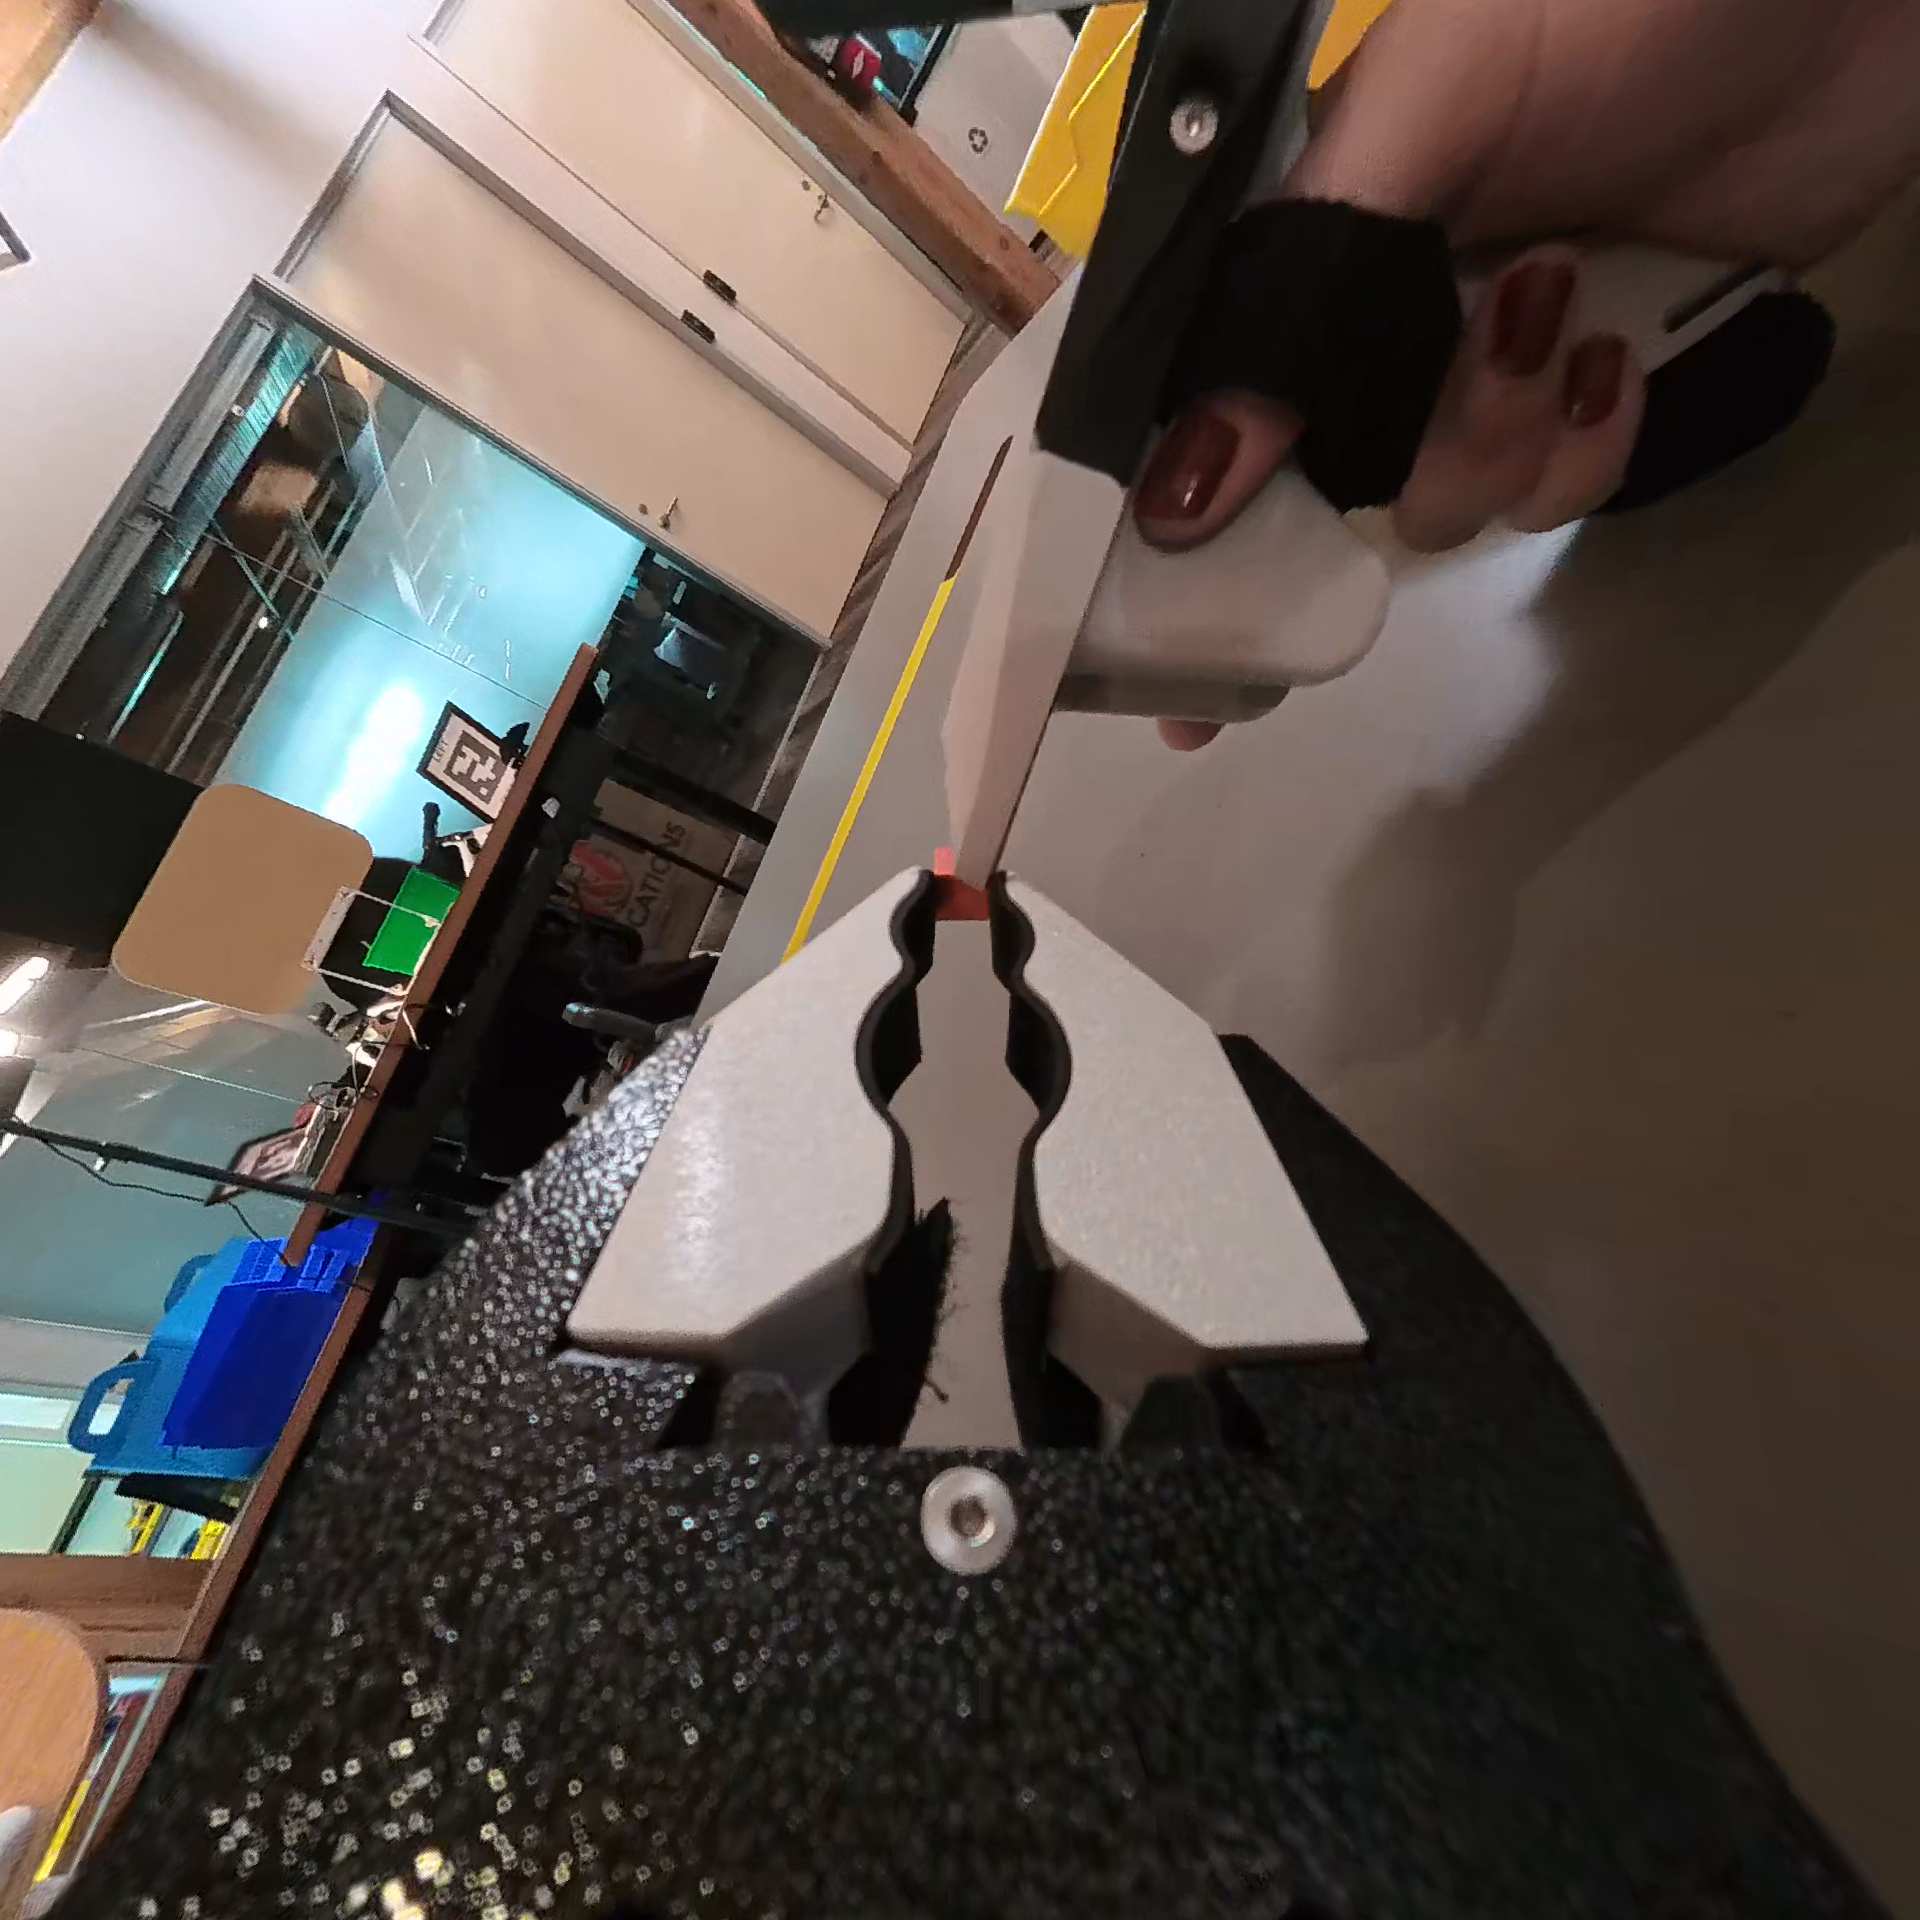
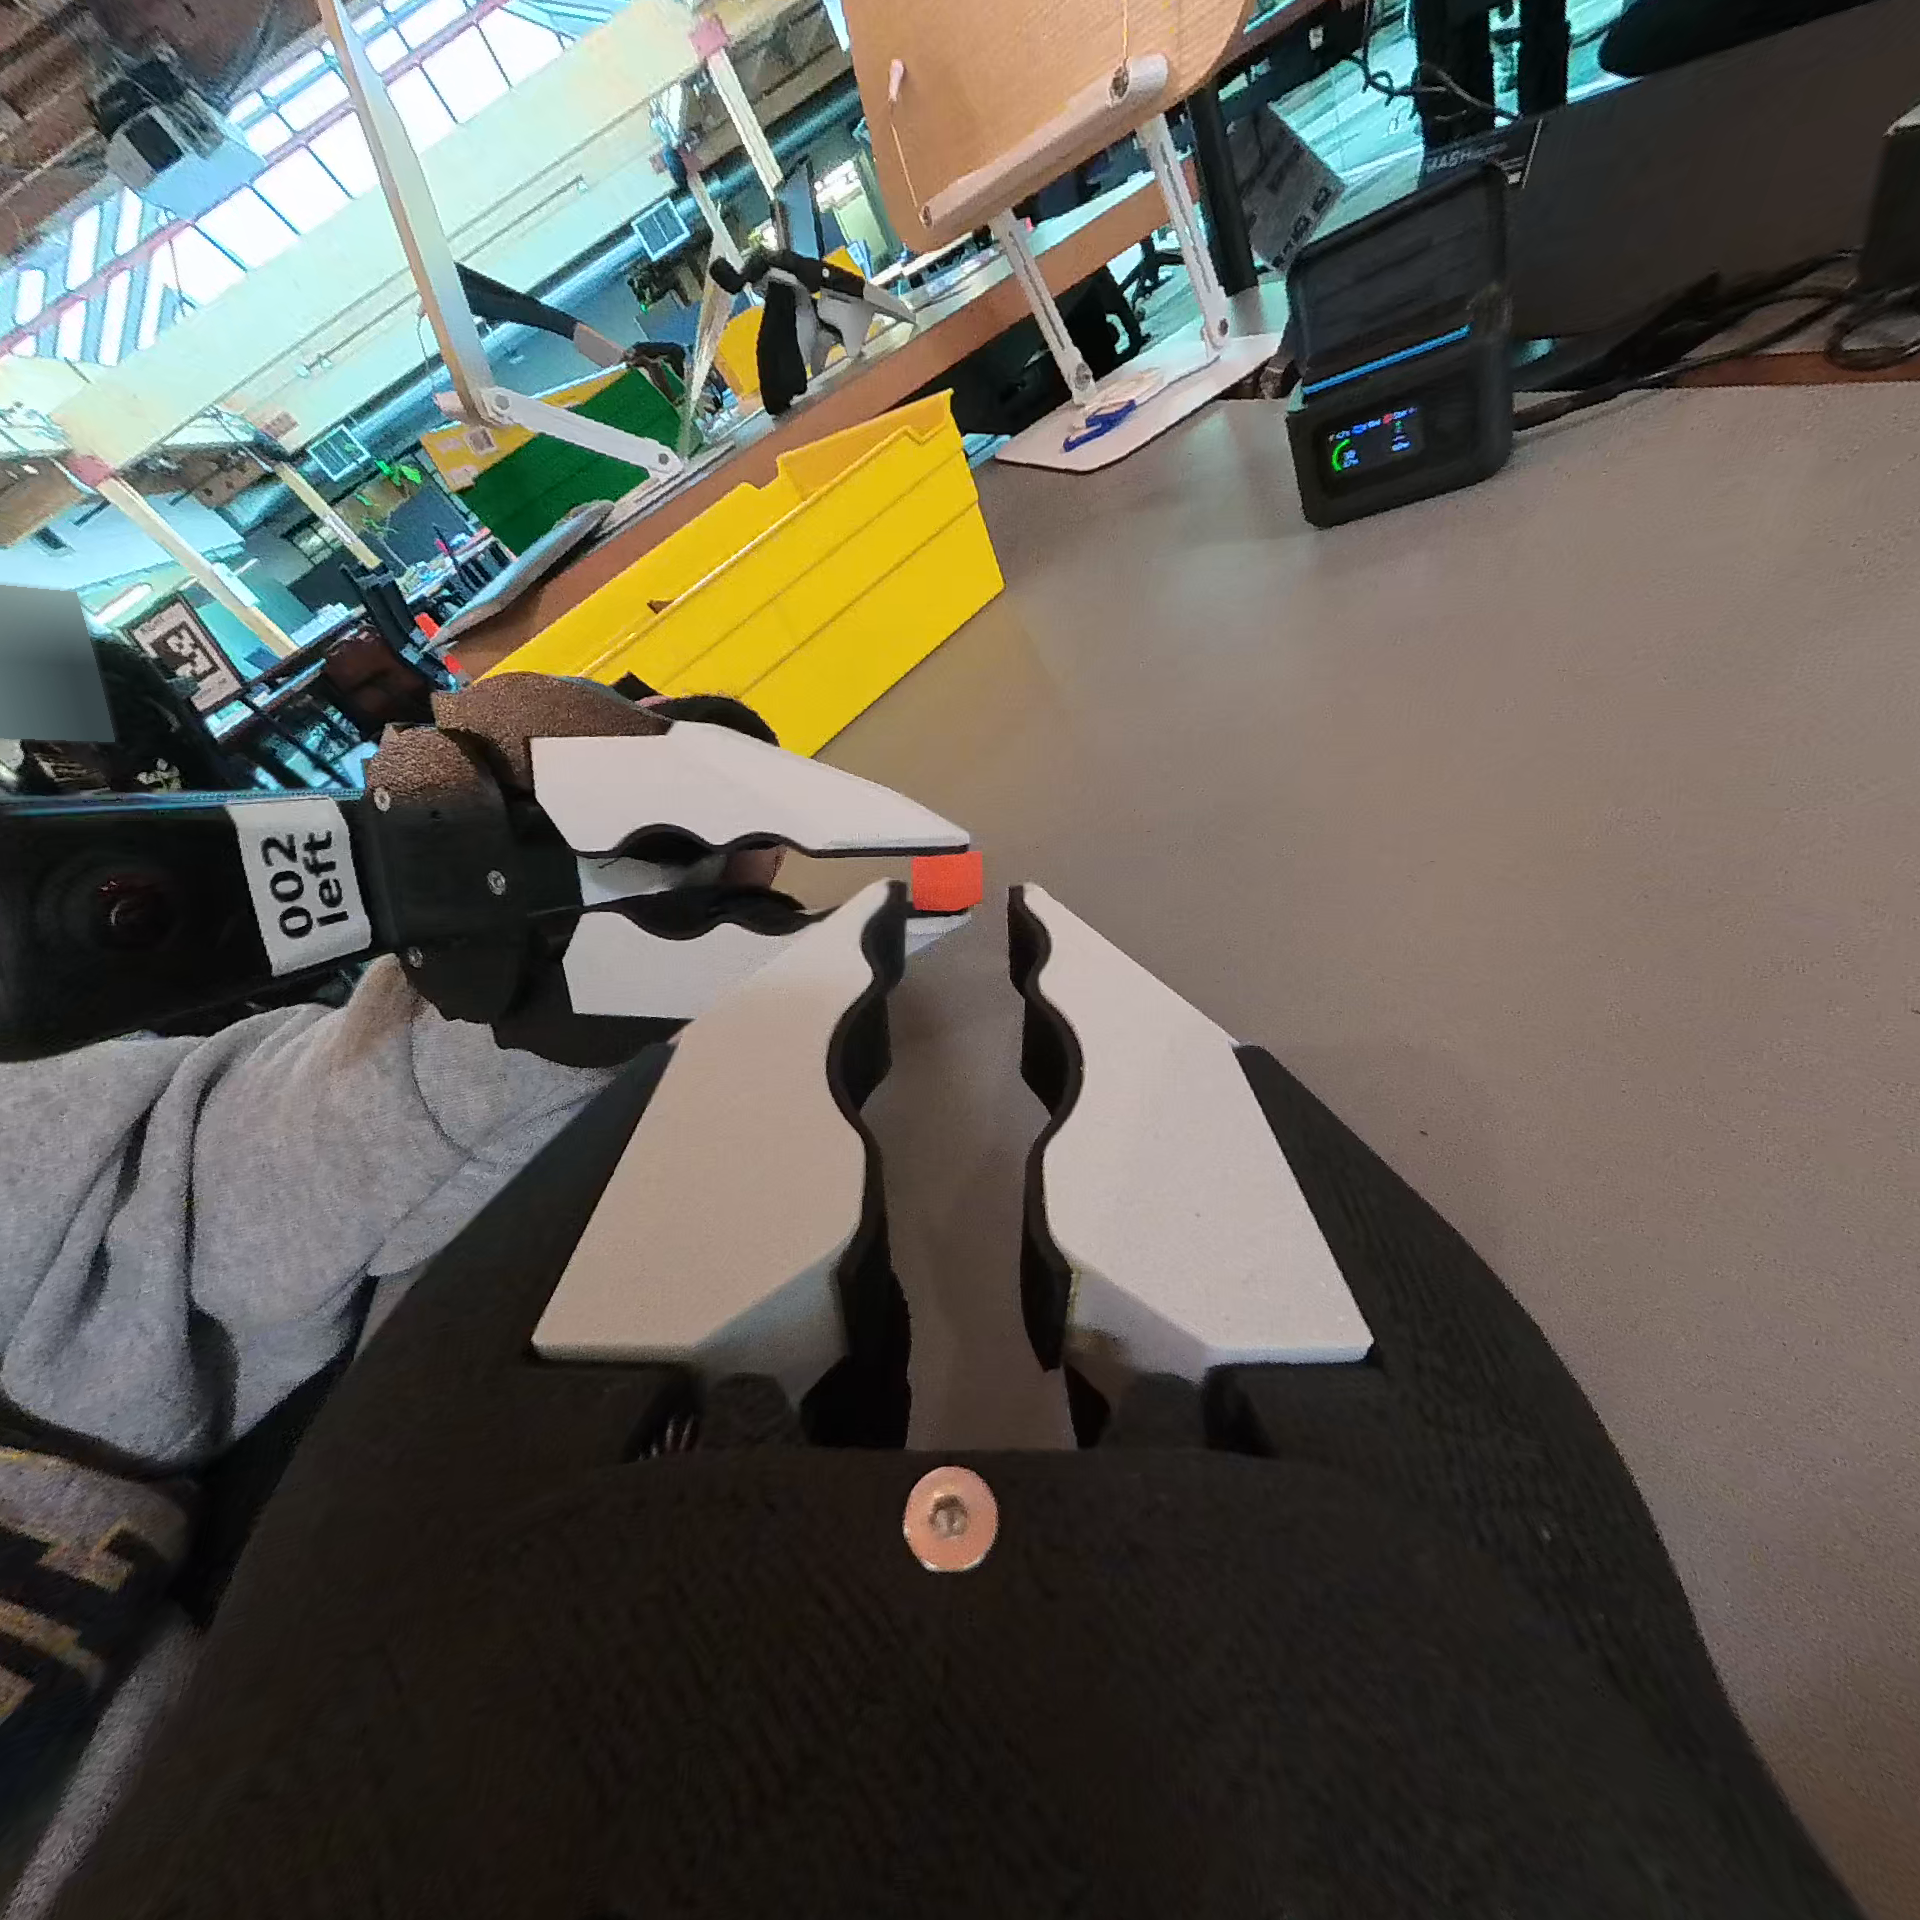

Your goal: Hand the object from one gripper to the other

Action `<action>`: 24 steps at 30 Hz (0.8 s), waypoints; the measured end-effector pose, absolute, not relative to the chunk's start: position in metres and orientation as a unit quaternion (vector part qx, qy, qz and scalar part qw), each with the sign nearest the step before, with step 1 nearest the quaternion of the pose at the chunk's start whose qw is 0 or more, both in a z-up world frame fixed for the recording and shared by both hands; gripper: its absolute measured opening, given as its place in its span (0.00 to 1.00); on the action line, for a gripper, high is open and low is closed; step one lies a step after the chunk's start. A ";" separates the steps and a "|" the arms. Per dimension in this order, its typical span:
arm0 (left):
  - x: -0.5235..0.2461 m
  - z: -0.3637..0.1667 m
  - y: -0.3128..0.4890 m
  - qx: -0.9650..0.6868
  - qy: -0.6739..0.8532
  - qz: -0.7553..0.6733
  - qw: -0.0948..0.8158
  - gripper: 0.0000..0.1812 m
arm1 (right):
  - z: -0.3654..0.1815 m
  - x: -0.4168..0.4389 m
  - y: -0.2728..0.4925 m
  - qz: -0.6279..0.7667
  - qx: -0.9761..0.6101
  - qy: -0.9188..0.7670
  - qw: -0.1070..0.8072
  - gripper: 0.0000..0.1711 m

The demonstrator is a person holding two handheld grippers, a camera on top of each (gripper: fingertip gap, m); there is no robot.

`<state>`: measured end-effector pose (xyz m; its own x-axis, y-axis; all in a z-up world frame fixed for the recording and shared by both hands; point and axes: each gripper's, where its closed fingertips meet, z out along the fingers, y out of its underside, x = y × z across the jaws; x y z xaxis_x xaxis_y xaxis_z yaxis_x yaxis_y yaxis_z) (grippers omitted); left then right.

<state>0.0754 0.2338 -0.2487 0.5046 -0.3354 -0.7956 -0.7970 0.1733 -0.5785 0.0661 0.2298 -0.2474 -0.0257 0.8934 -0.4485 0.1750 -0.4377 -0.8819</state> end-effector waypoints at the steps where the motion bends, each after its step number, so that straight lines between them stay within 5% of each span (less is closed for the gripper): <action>1: 0.075 -0.248 0.234 -0.614 0.461 0.190 0.612 0.05 | -0.247 0.066 0.228 0.577 -0.622 -0.429 0.311 0.07; 6: 0.076 -0.241 0.229 -0.660 0.400 0.015 0.635 0.09 | -0.241 0.070 0.230 0.545 -0.602 -0.465 0.353 0.05; 12: 0.062 -0.224 0.223 -0.684 0.223 -0.349 0.600 0.19 | -0.226 0.082 0.237 0.352 -0.471 -0.586 0.557 0.05; 18: 0.082 -0.221 0.214 -0.655 0.174 -0.518 0.521 0.16 | -0.215 0.078 0.214 0.114 -0.282 -0.655 0.691 0.05; 24: 0.084 -0.208 0.205 -0.603 0.143 -0.623 0.477 0.14 | -0.211 0.073 0.205 0.021 -0.211 -0.655 0.725 0.05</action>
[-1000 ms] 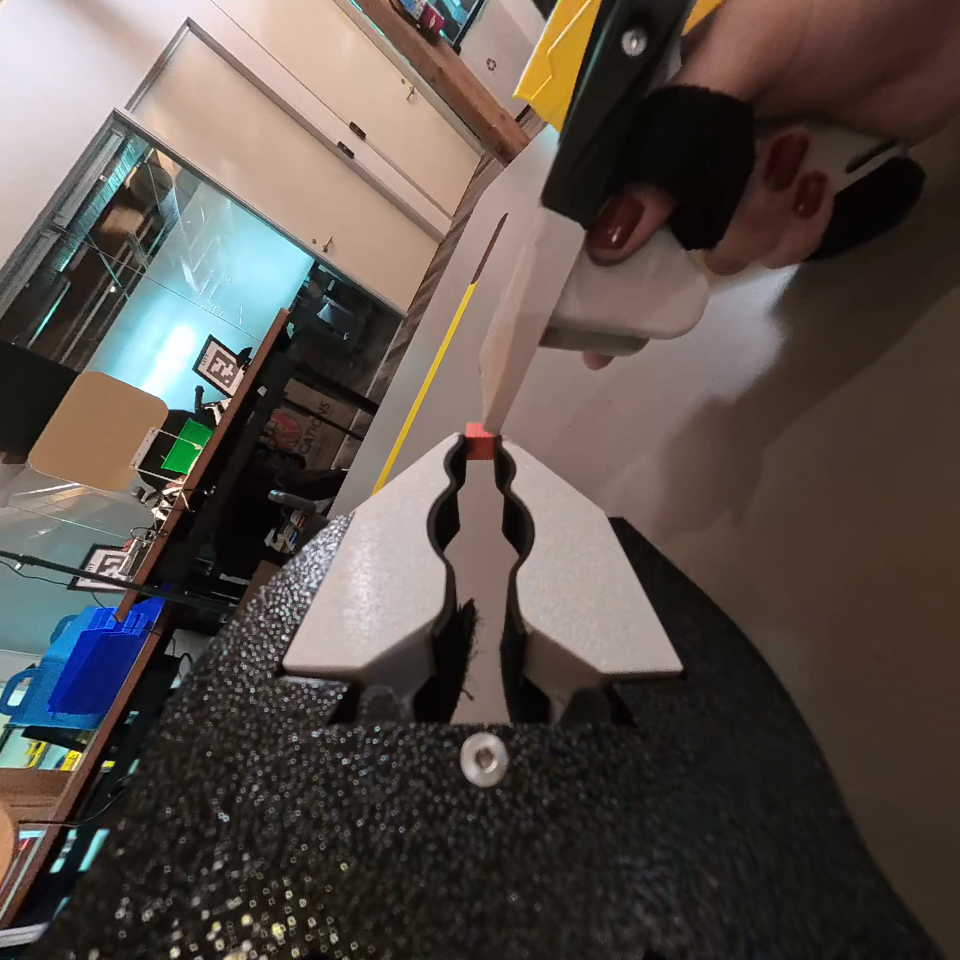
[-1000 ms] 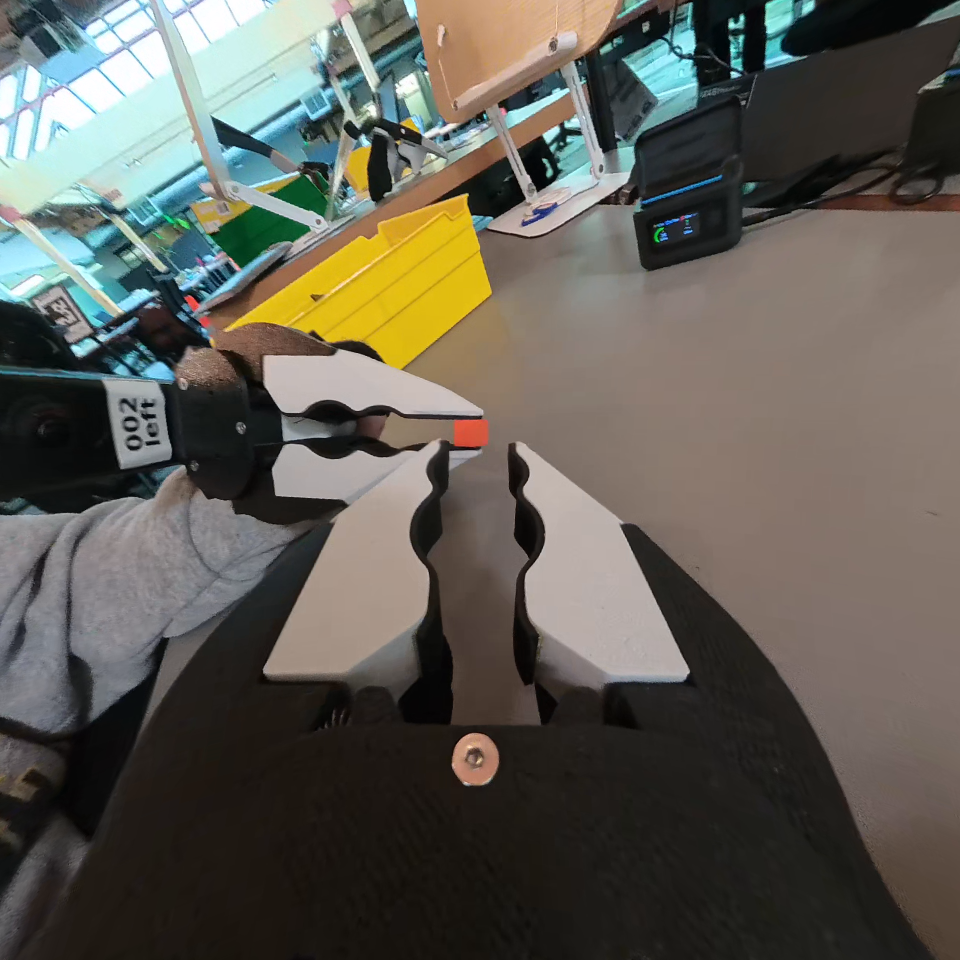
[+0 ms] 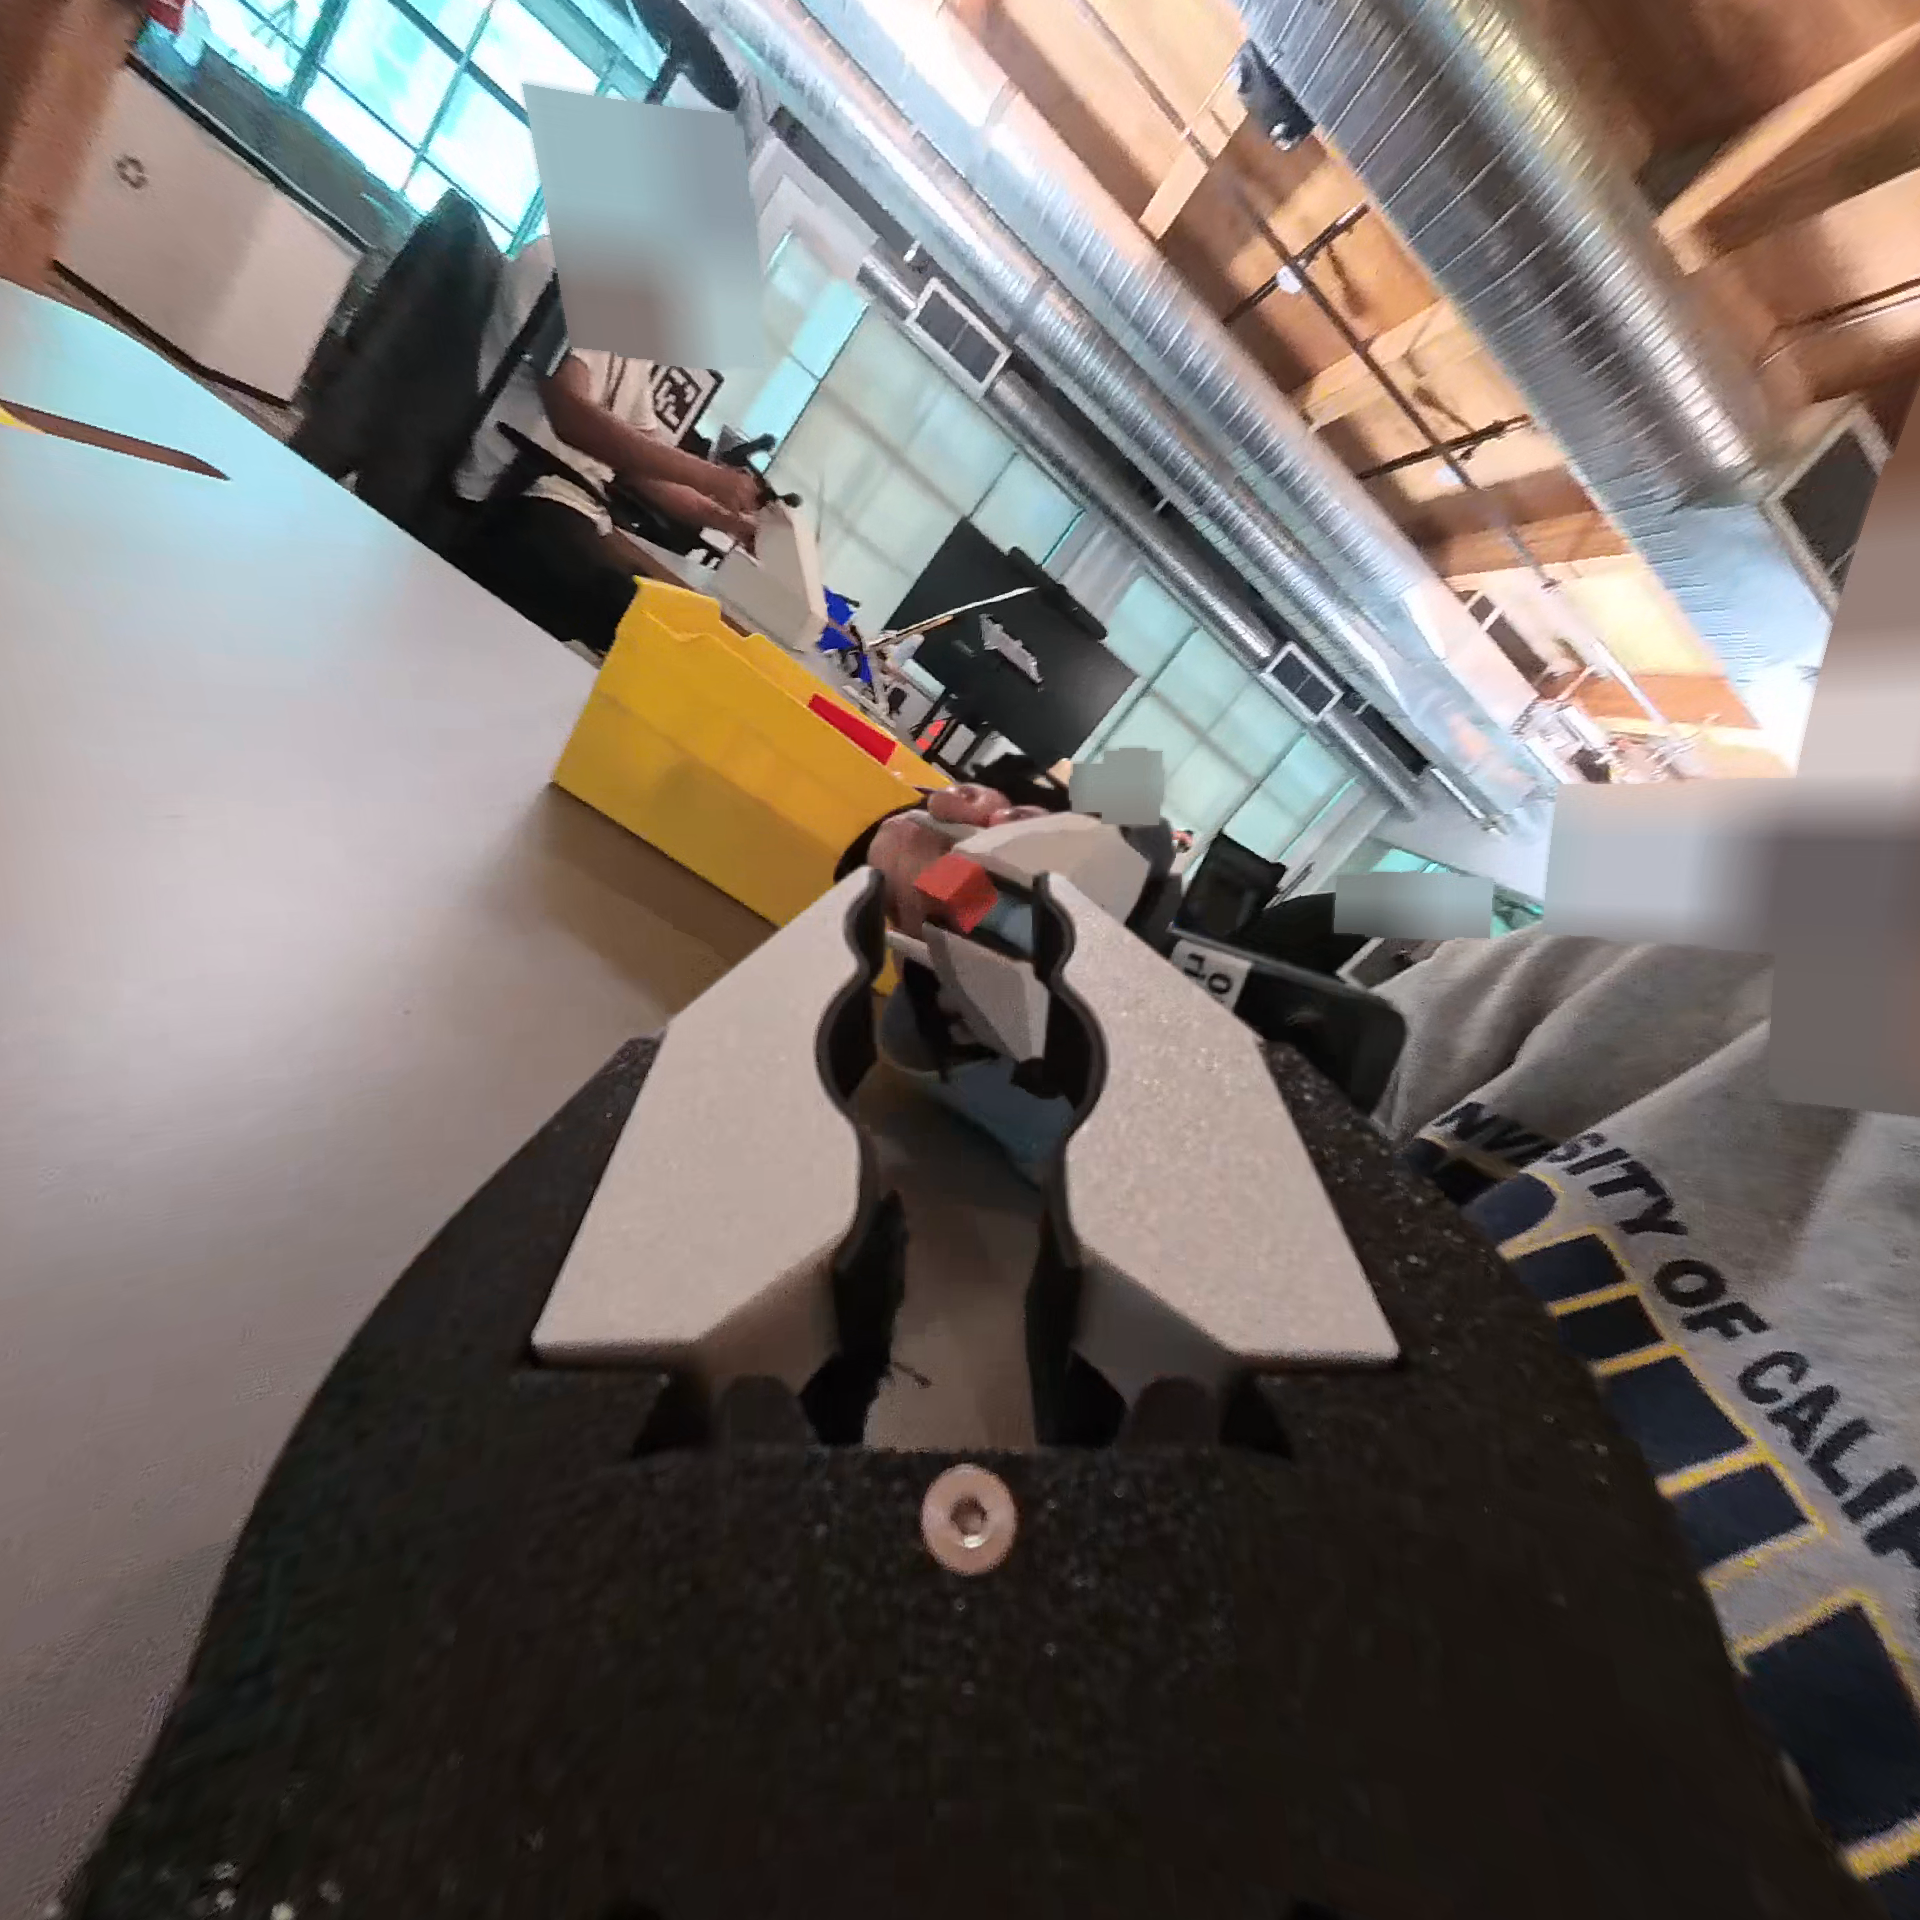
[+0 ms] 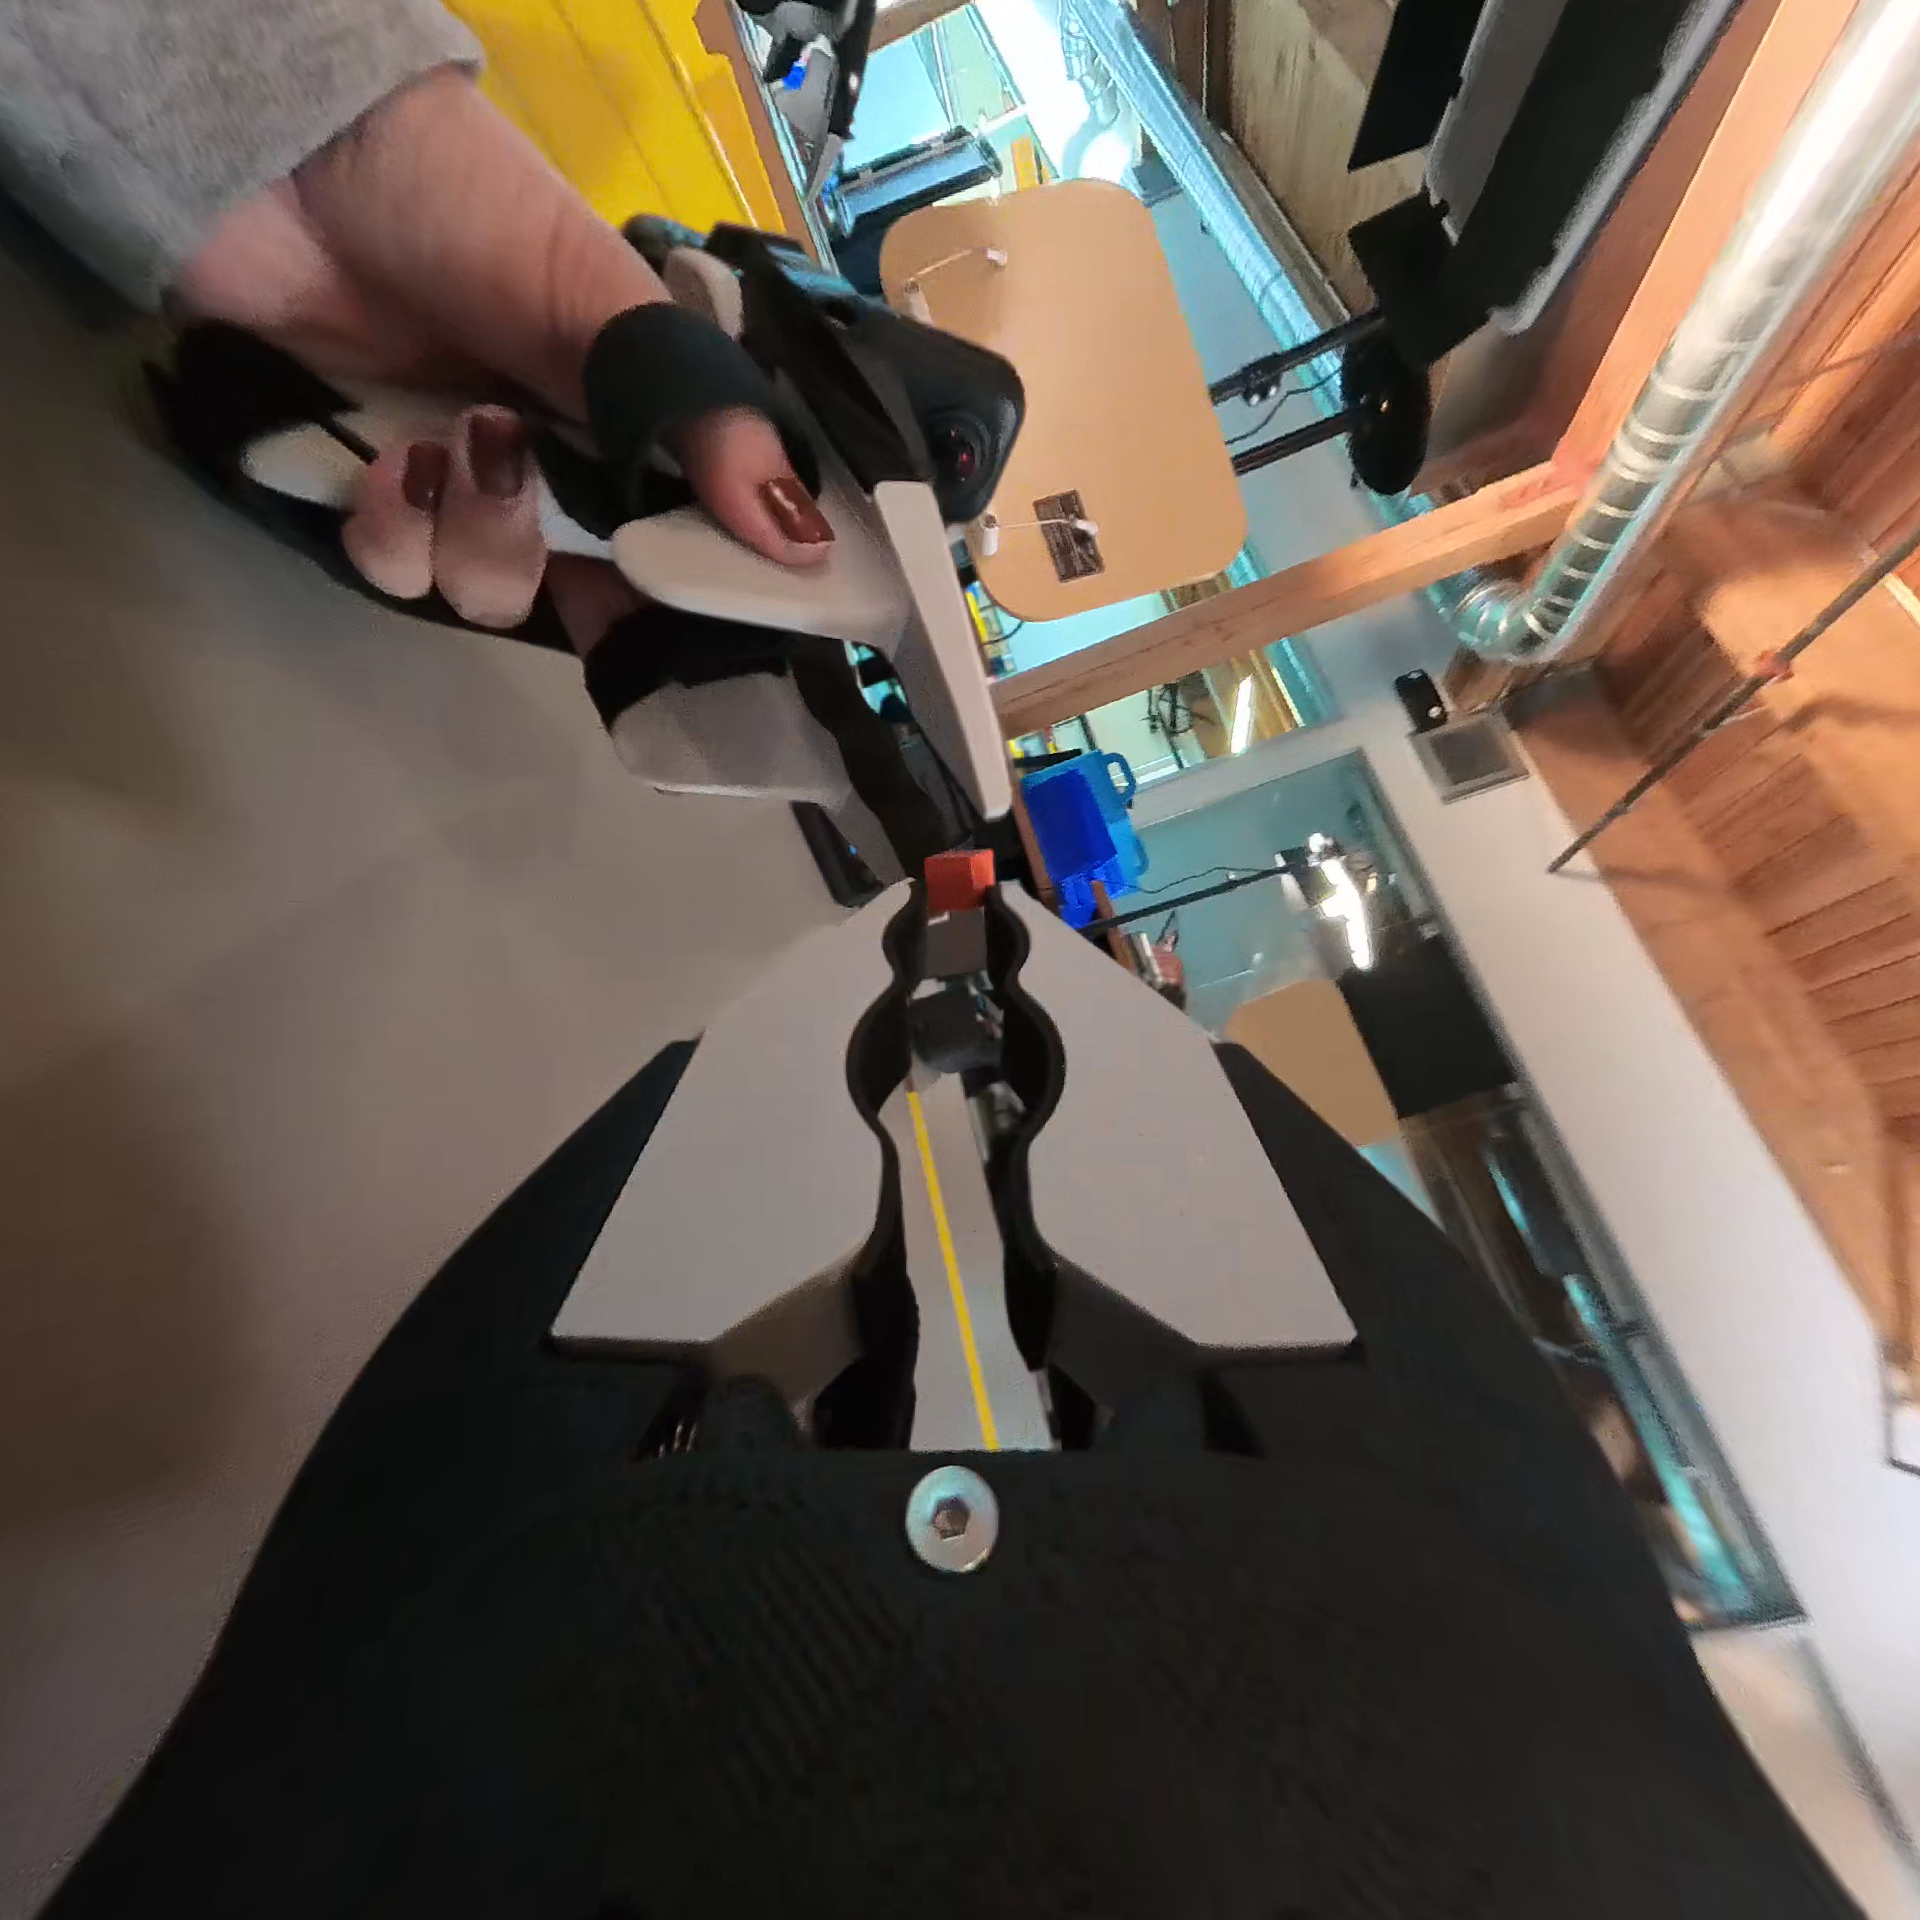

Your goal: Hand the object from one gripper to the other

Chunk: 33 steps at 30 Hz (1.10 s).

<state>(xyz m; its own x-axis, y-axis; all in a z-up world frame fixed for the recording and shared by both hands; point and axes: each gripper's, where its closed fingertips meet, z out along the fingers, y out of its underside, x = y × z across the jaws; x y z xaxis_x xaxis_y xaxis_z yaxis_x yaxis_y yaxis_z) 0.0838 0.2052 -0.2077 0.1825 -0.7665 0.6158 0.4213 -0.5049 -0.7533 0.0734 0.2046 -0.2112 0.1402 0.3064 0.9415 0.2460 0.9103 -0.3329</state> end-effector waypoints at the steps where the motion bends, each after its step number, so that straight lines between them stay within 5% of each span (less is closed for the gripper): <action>1: 0.084 -0.207 0.204 -0.599 0.143 -0.630 0.473 0.13 | -0.211 0.073 0.203 0.013 -0.201 -0.655 0.728 0.05; 12: 0.090 -0.184 0.168 -0.481 0.175 -0.770 0.382 0.05 | -0.187 0.077 0.169 0.164 -0.188 -0.624 0.740 0.05; 19: 0.086 -0.181 0.172 -0.508 0.212 -0.686 0.477 0.04 | -0.184 0.073 0.173 0.247 -0.249 -0.598 0.720 0.06; 22: 0.074 -0.176 0.183 -0.508 0.197 -0.635 0.547 0.04 | -0.183 0.074 0.182 0.333 -0.311 -0.574 0.681 0.14; 25: 0.061 -0.172 0.189 -0.515 0.212 -0.532 0.638 0.04 | -0.188 0.072 0.193 0.488 -0.411 -0.527 0.562 0.17; 29: 0.067 -0.161 0.175 -0.479 0.257 -0.494 0.678 0.04 | -0.164 0.076 0.191 0.802 -0.457 -0.307 0.231 0.16; 33: 0.072 -0.161 0.173 -0.468 0.269 -0.491 0.684 0.05 | -0.170 0.073 0.187 0.871 -0.446 -0.202 0.030 0.17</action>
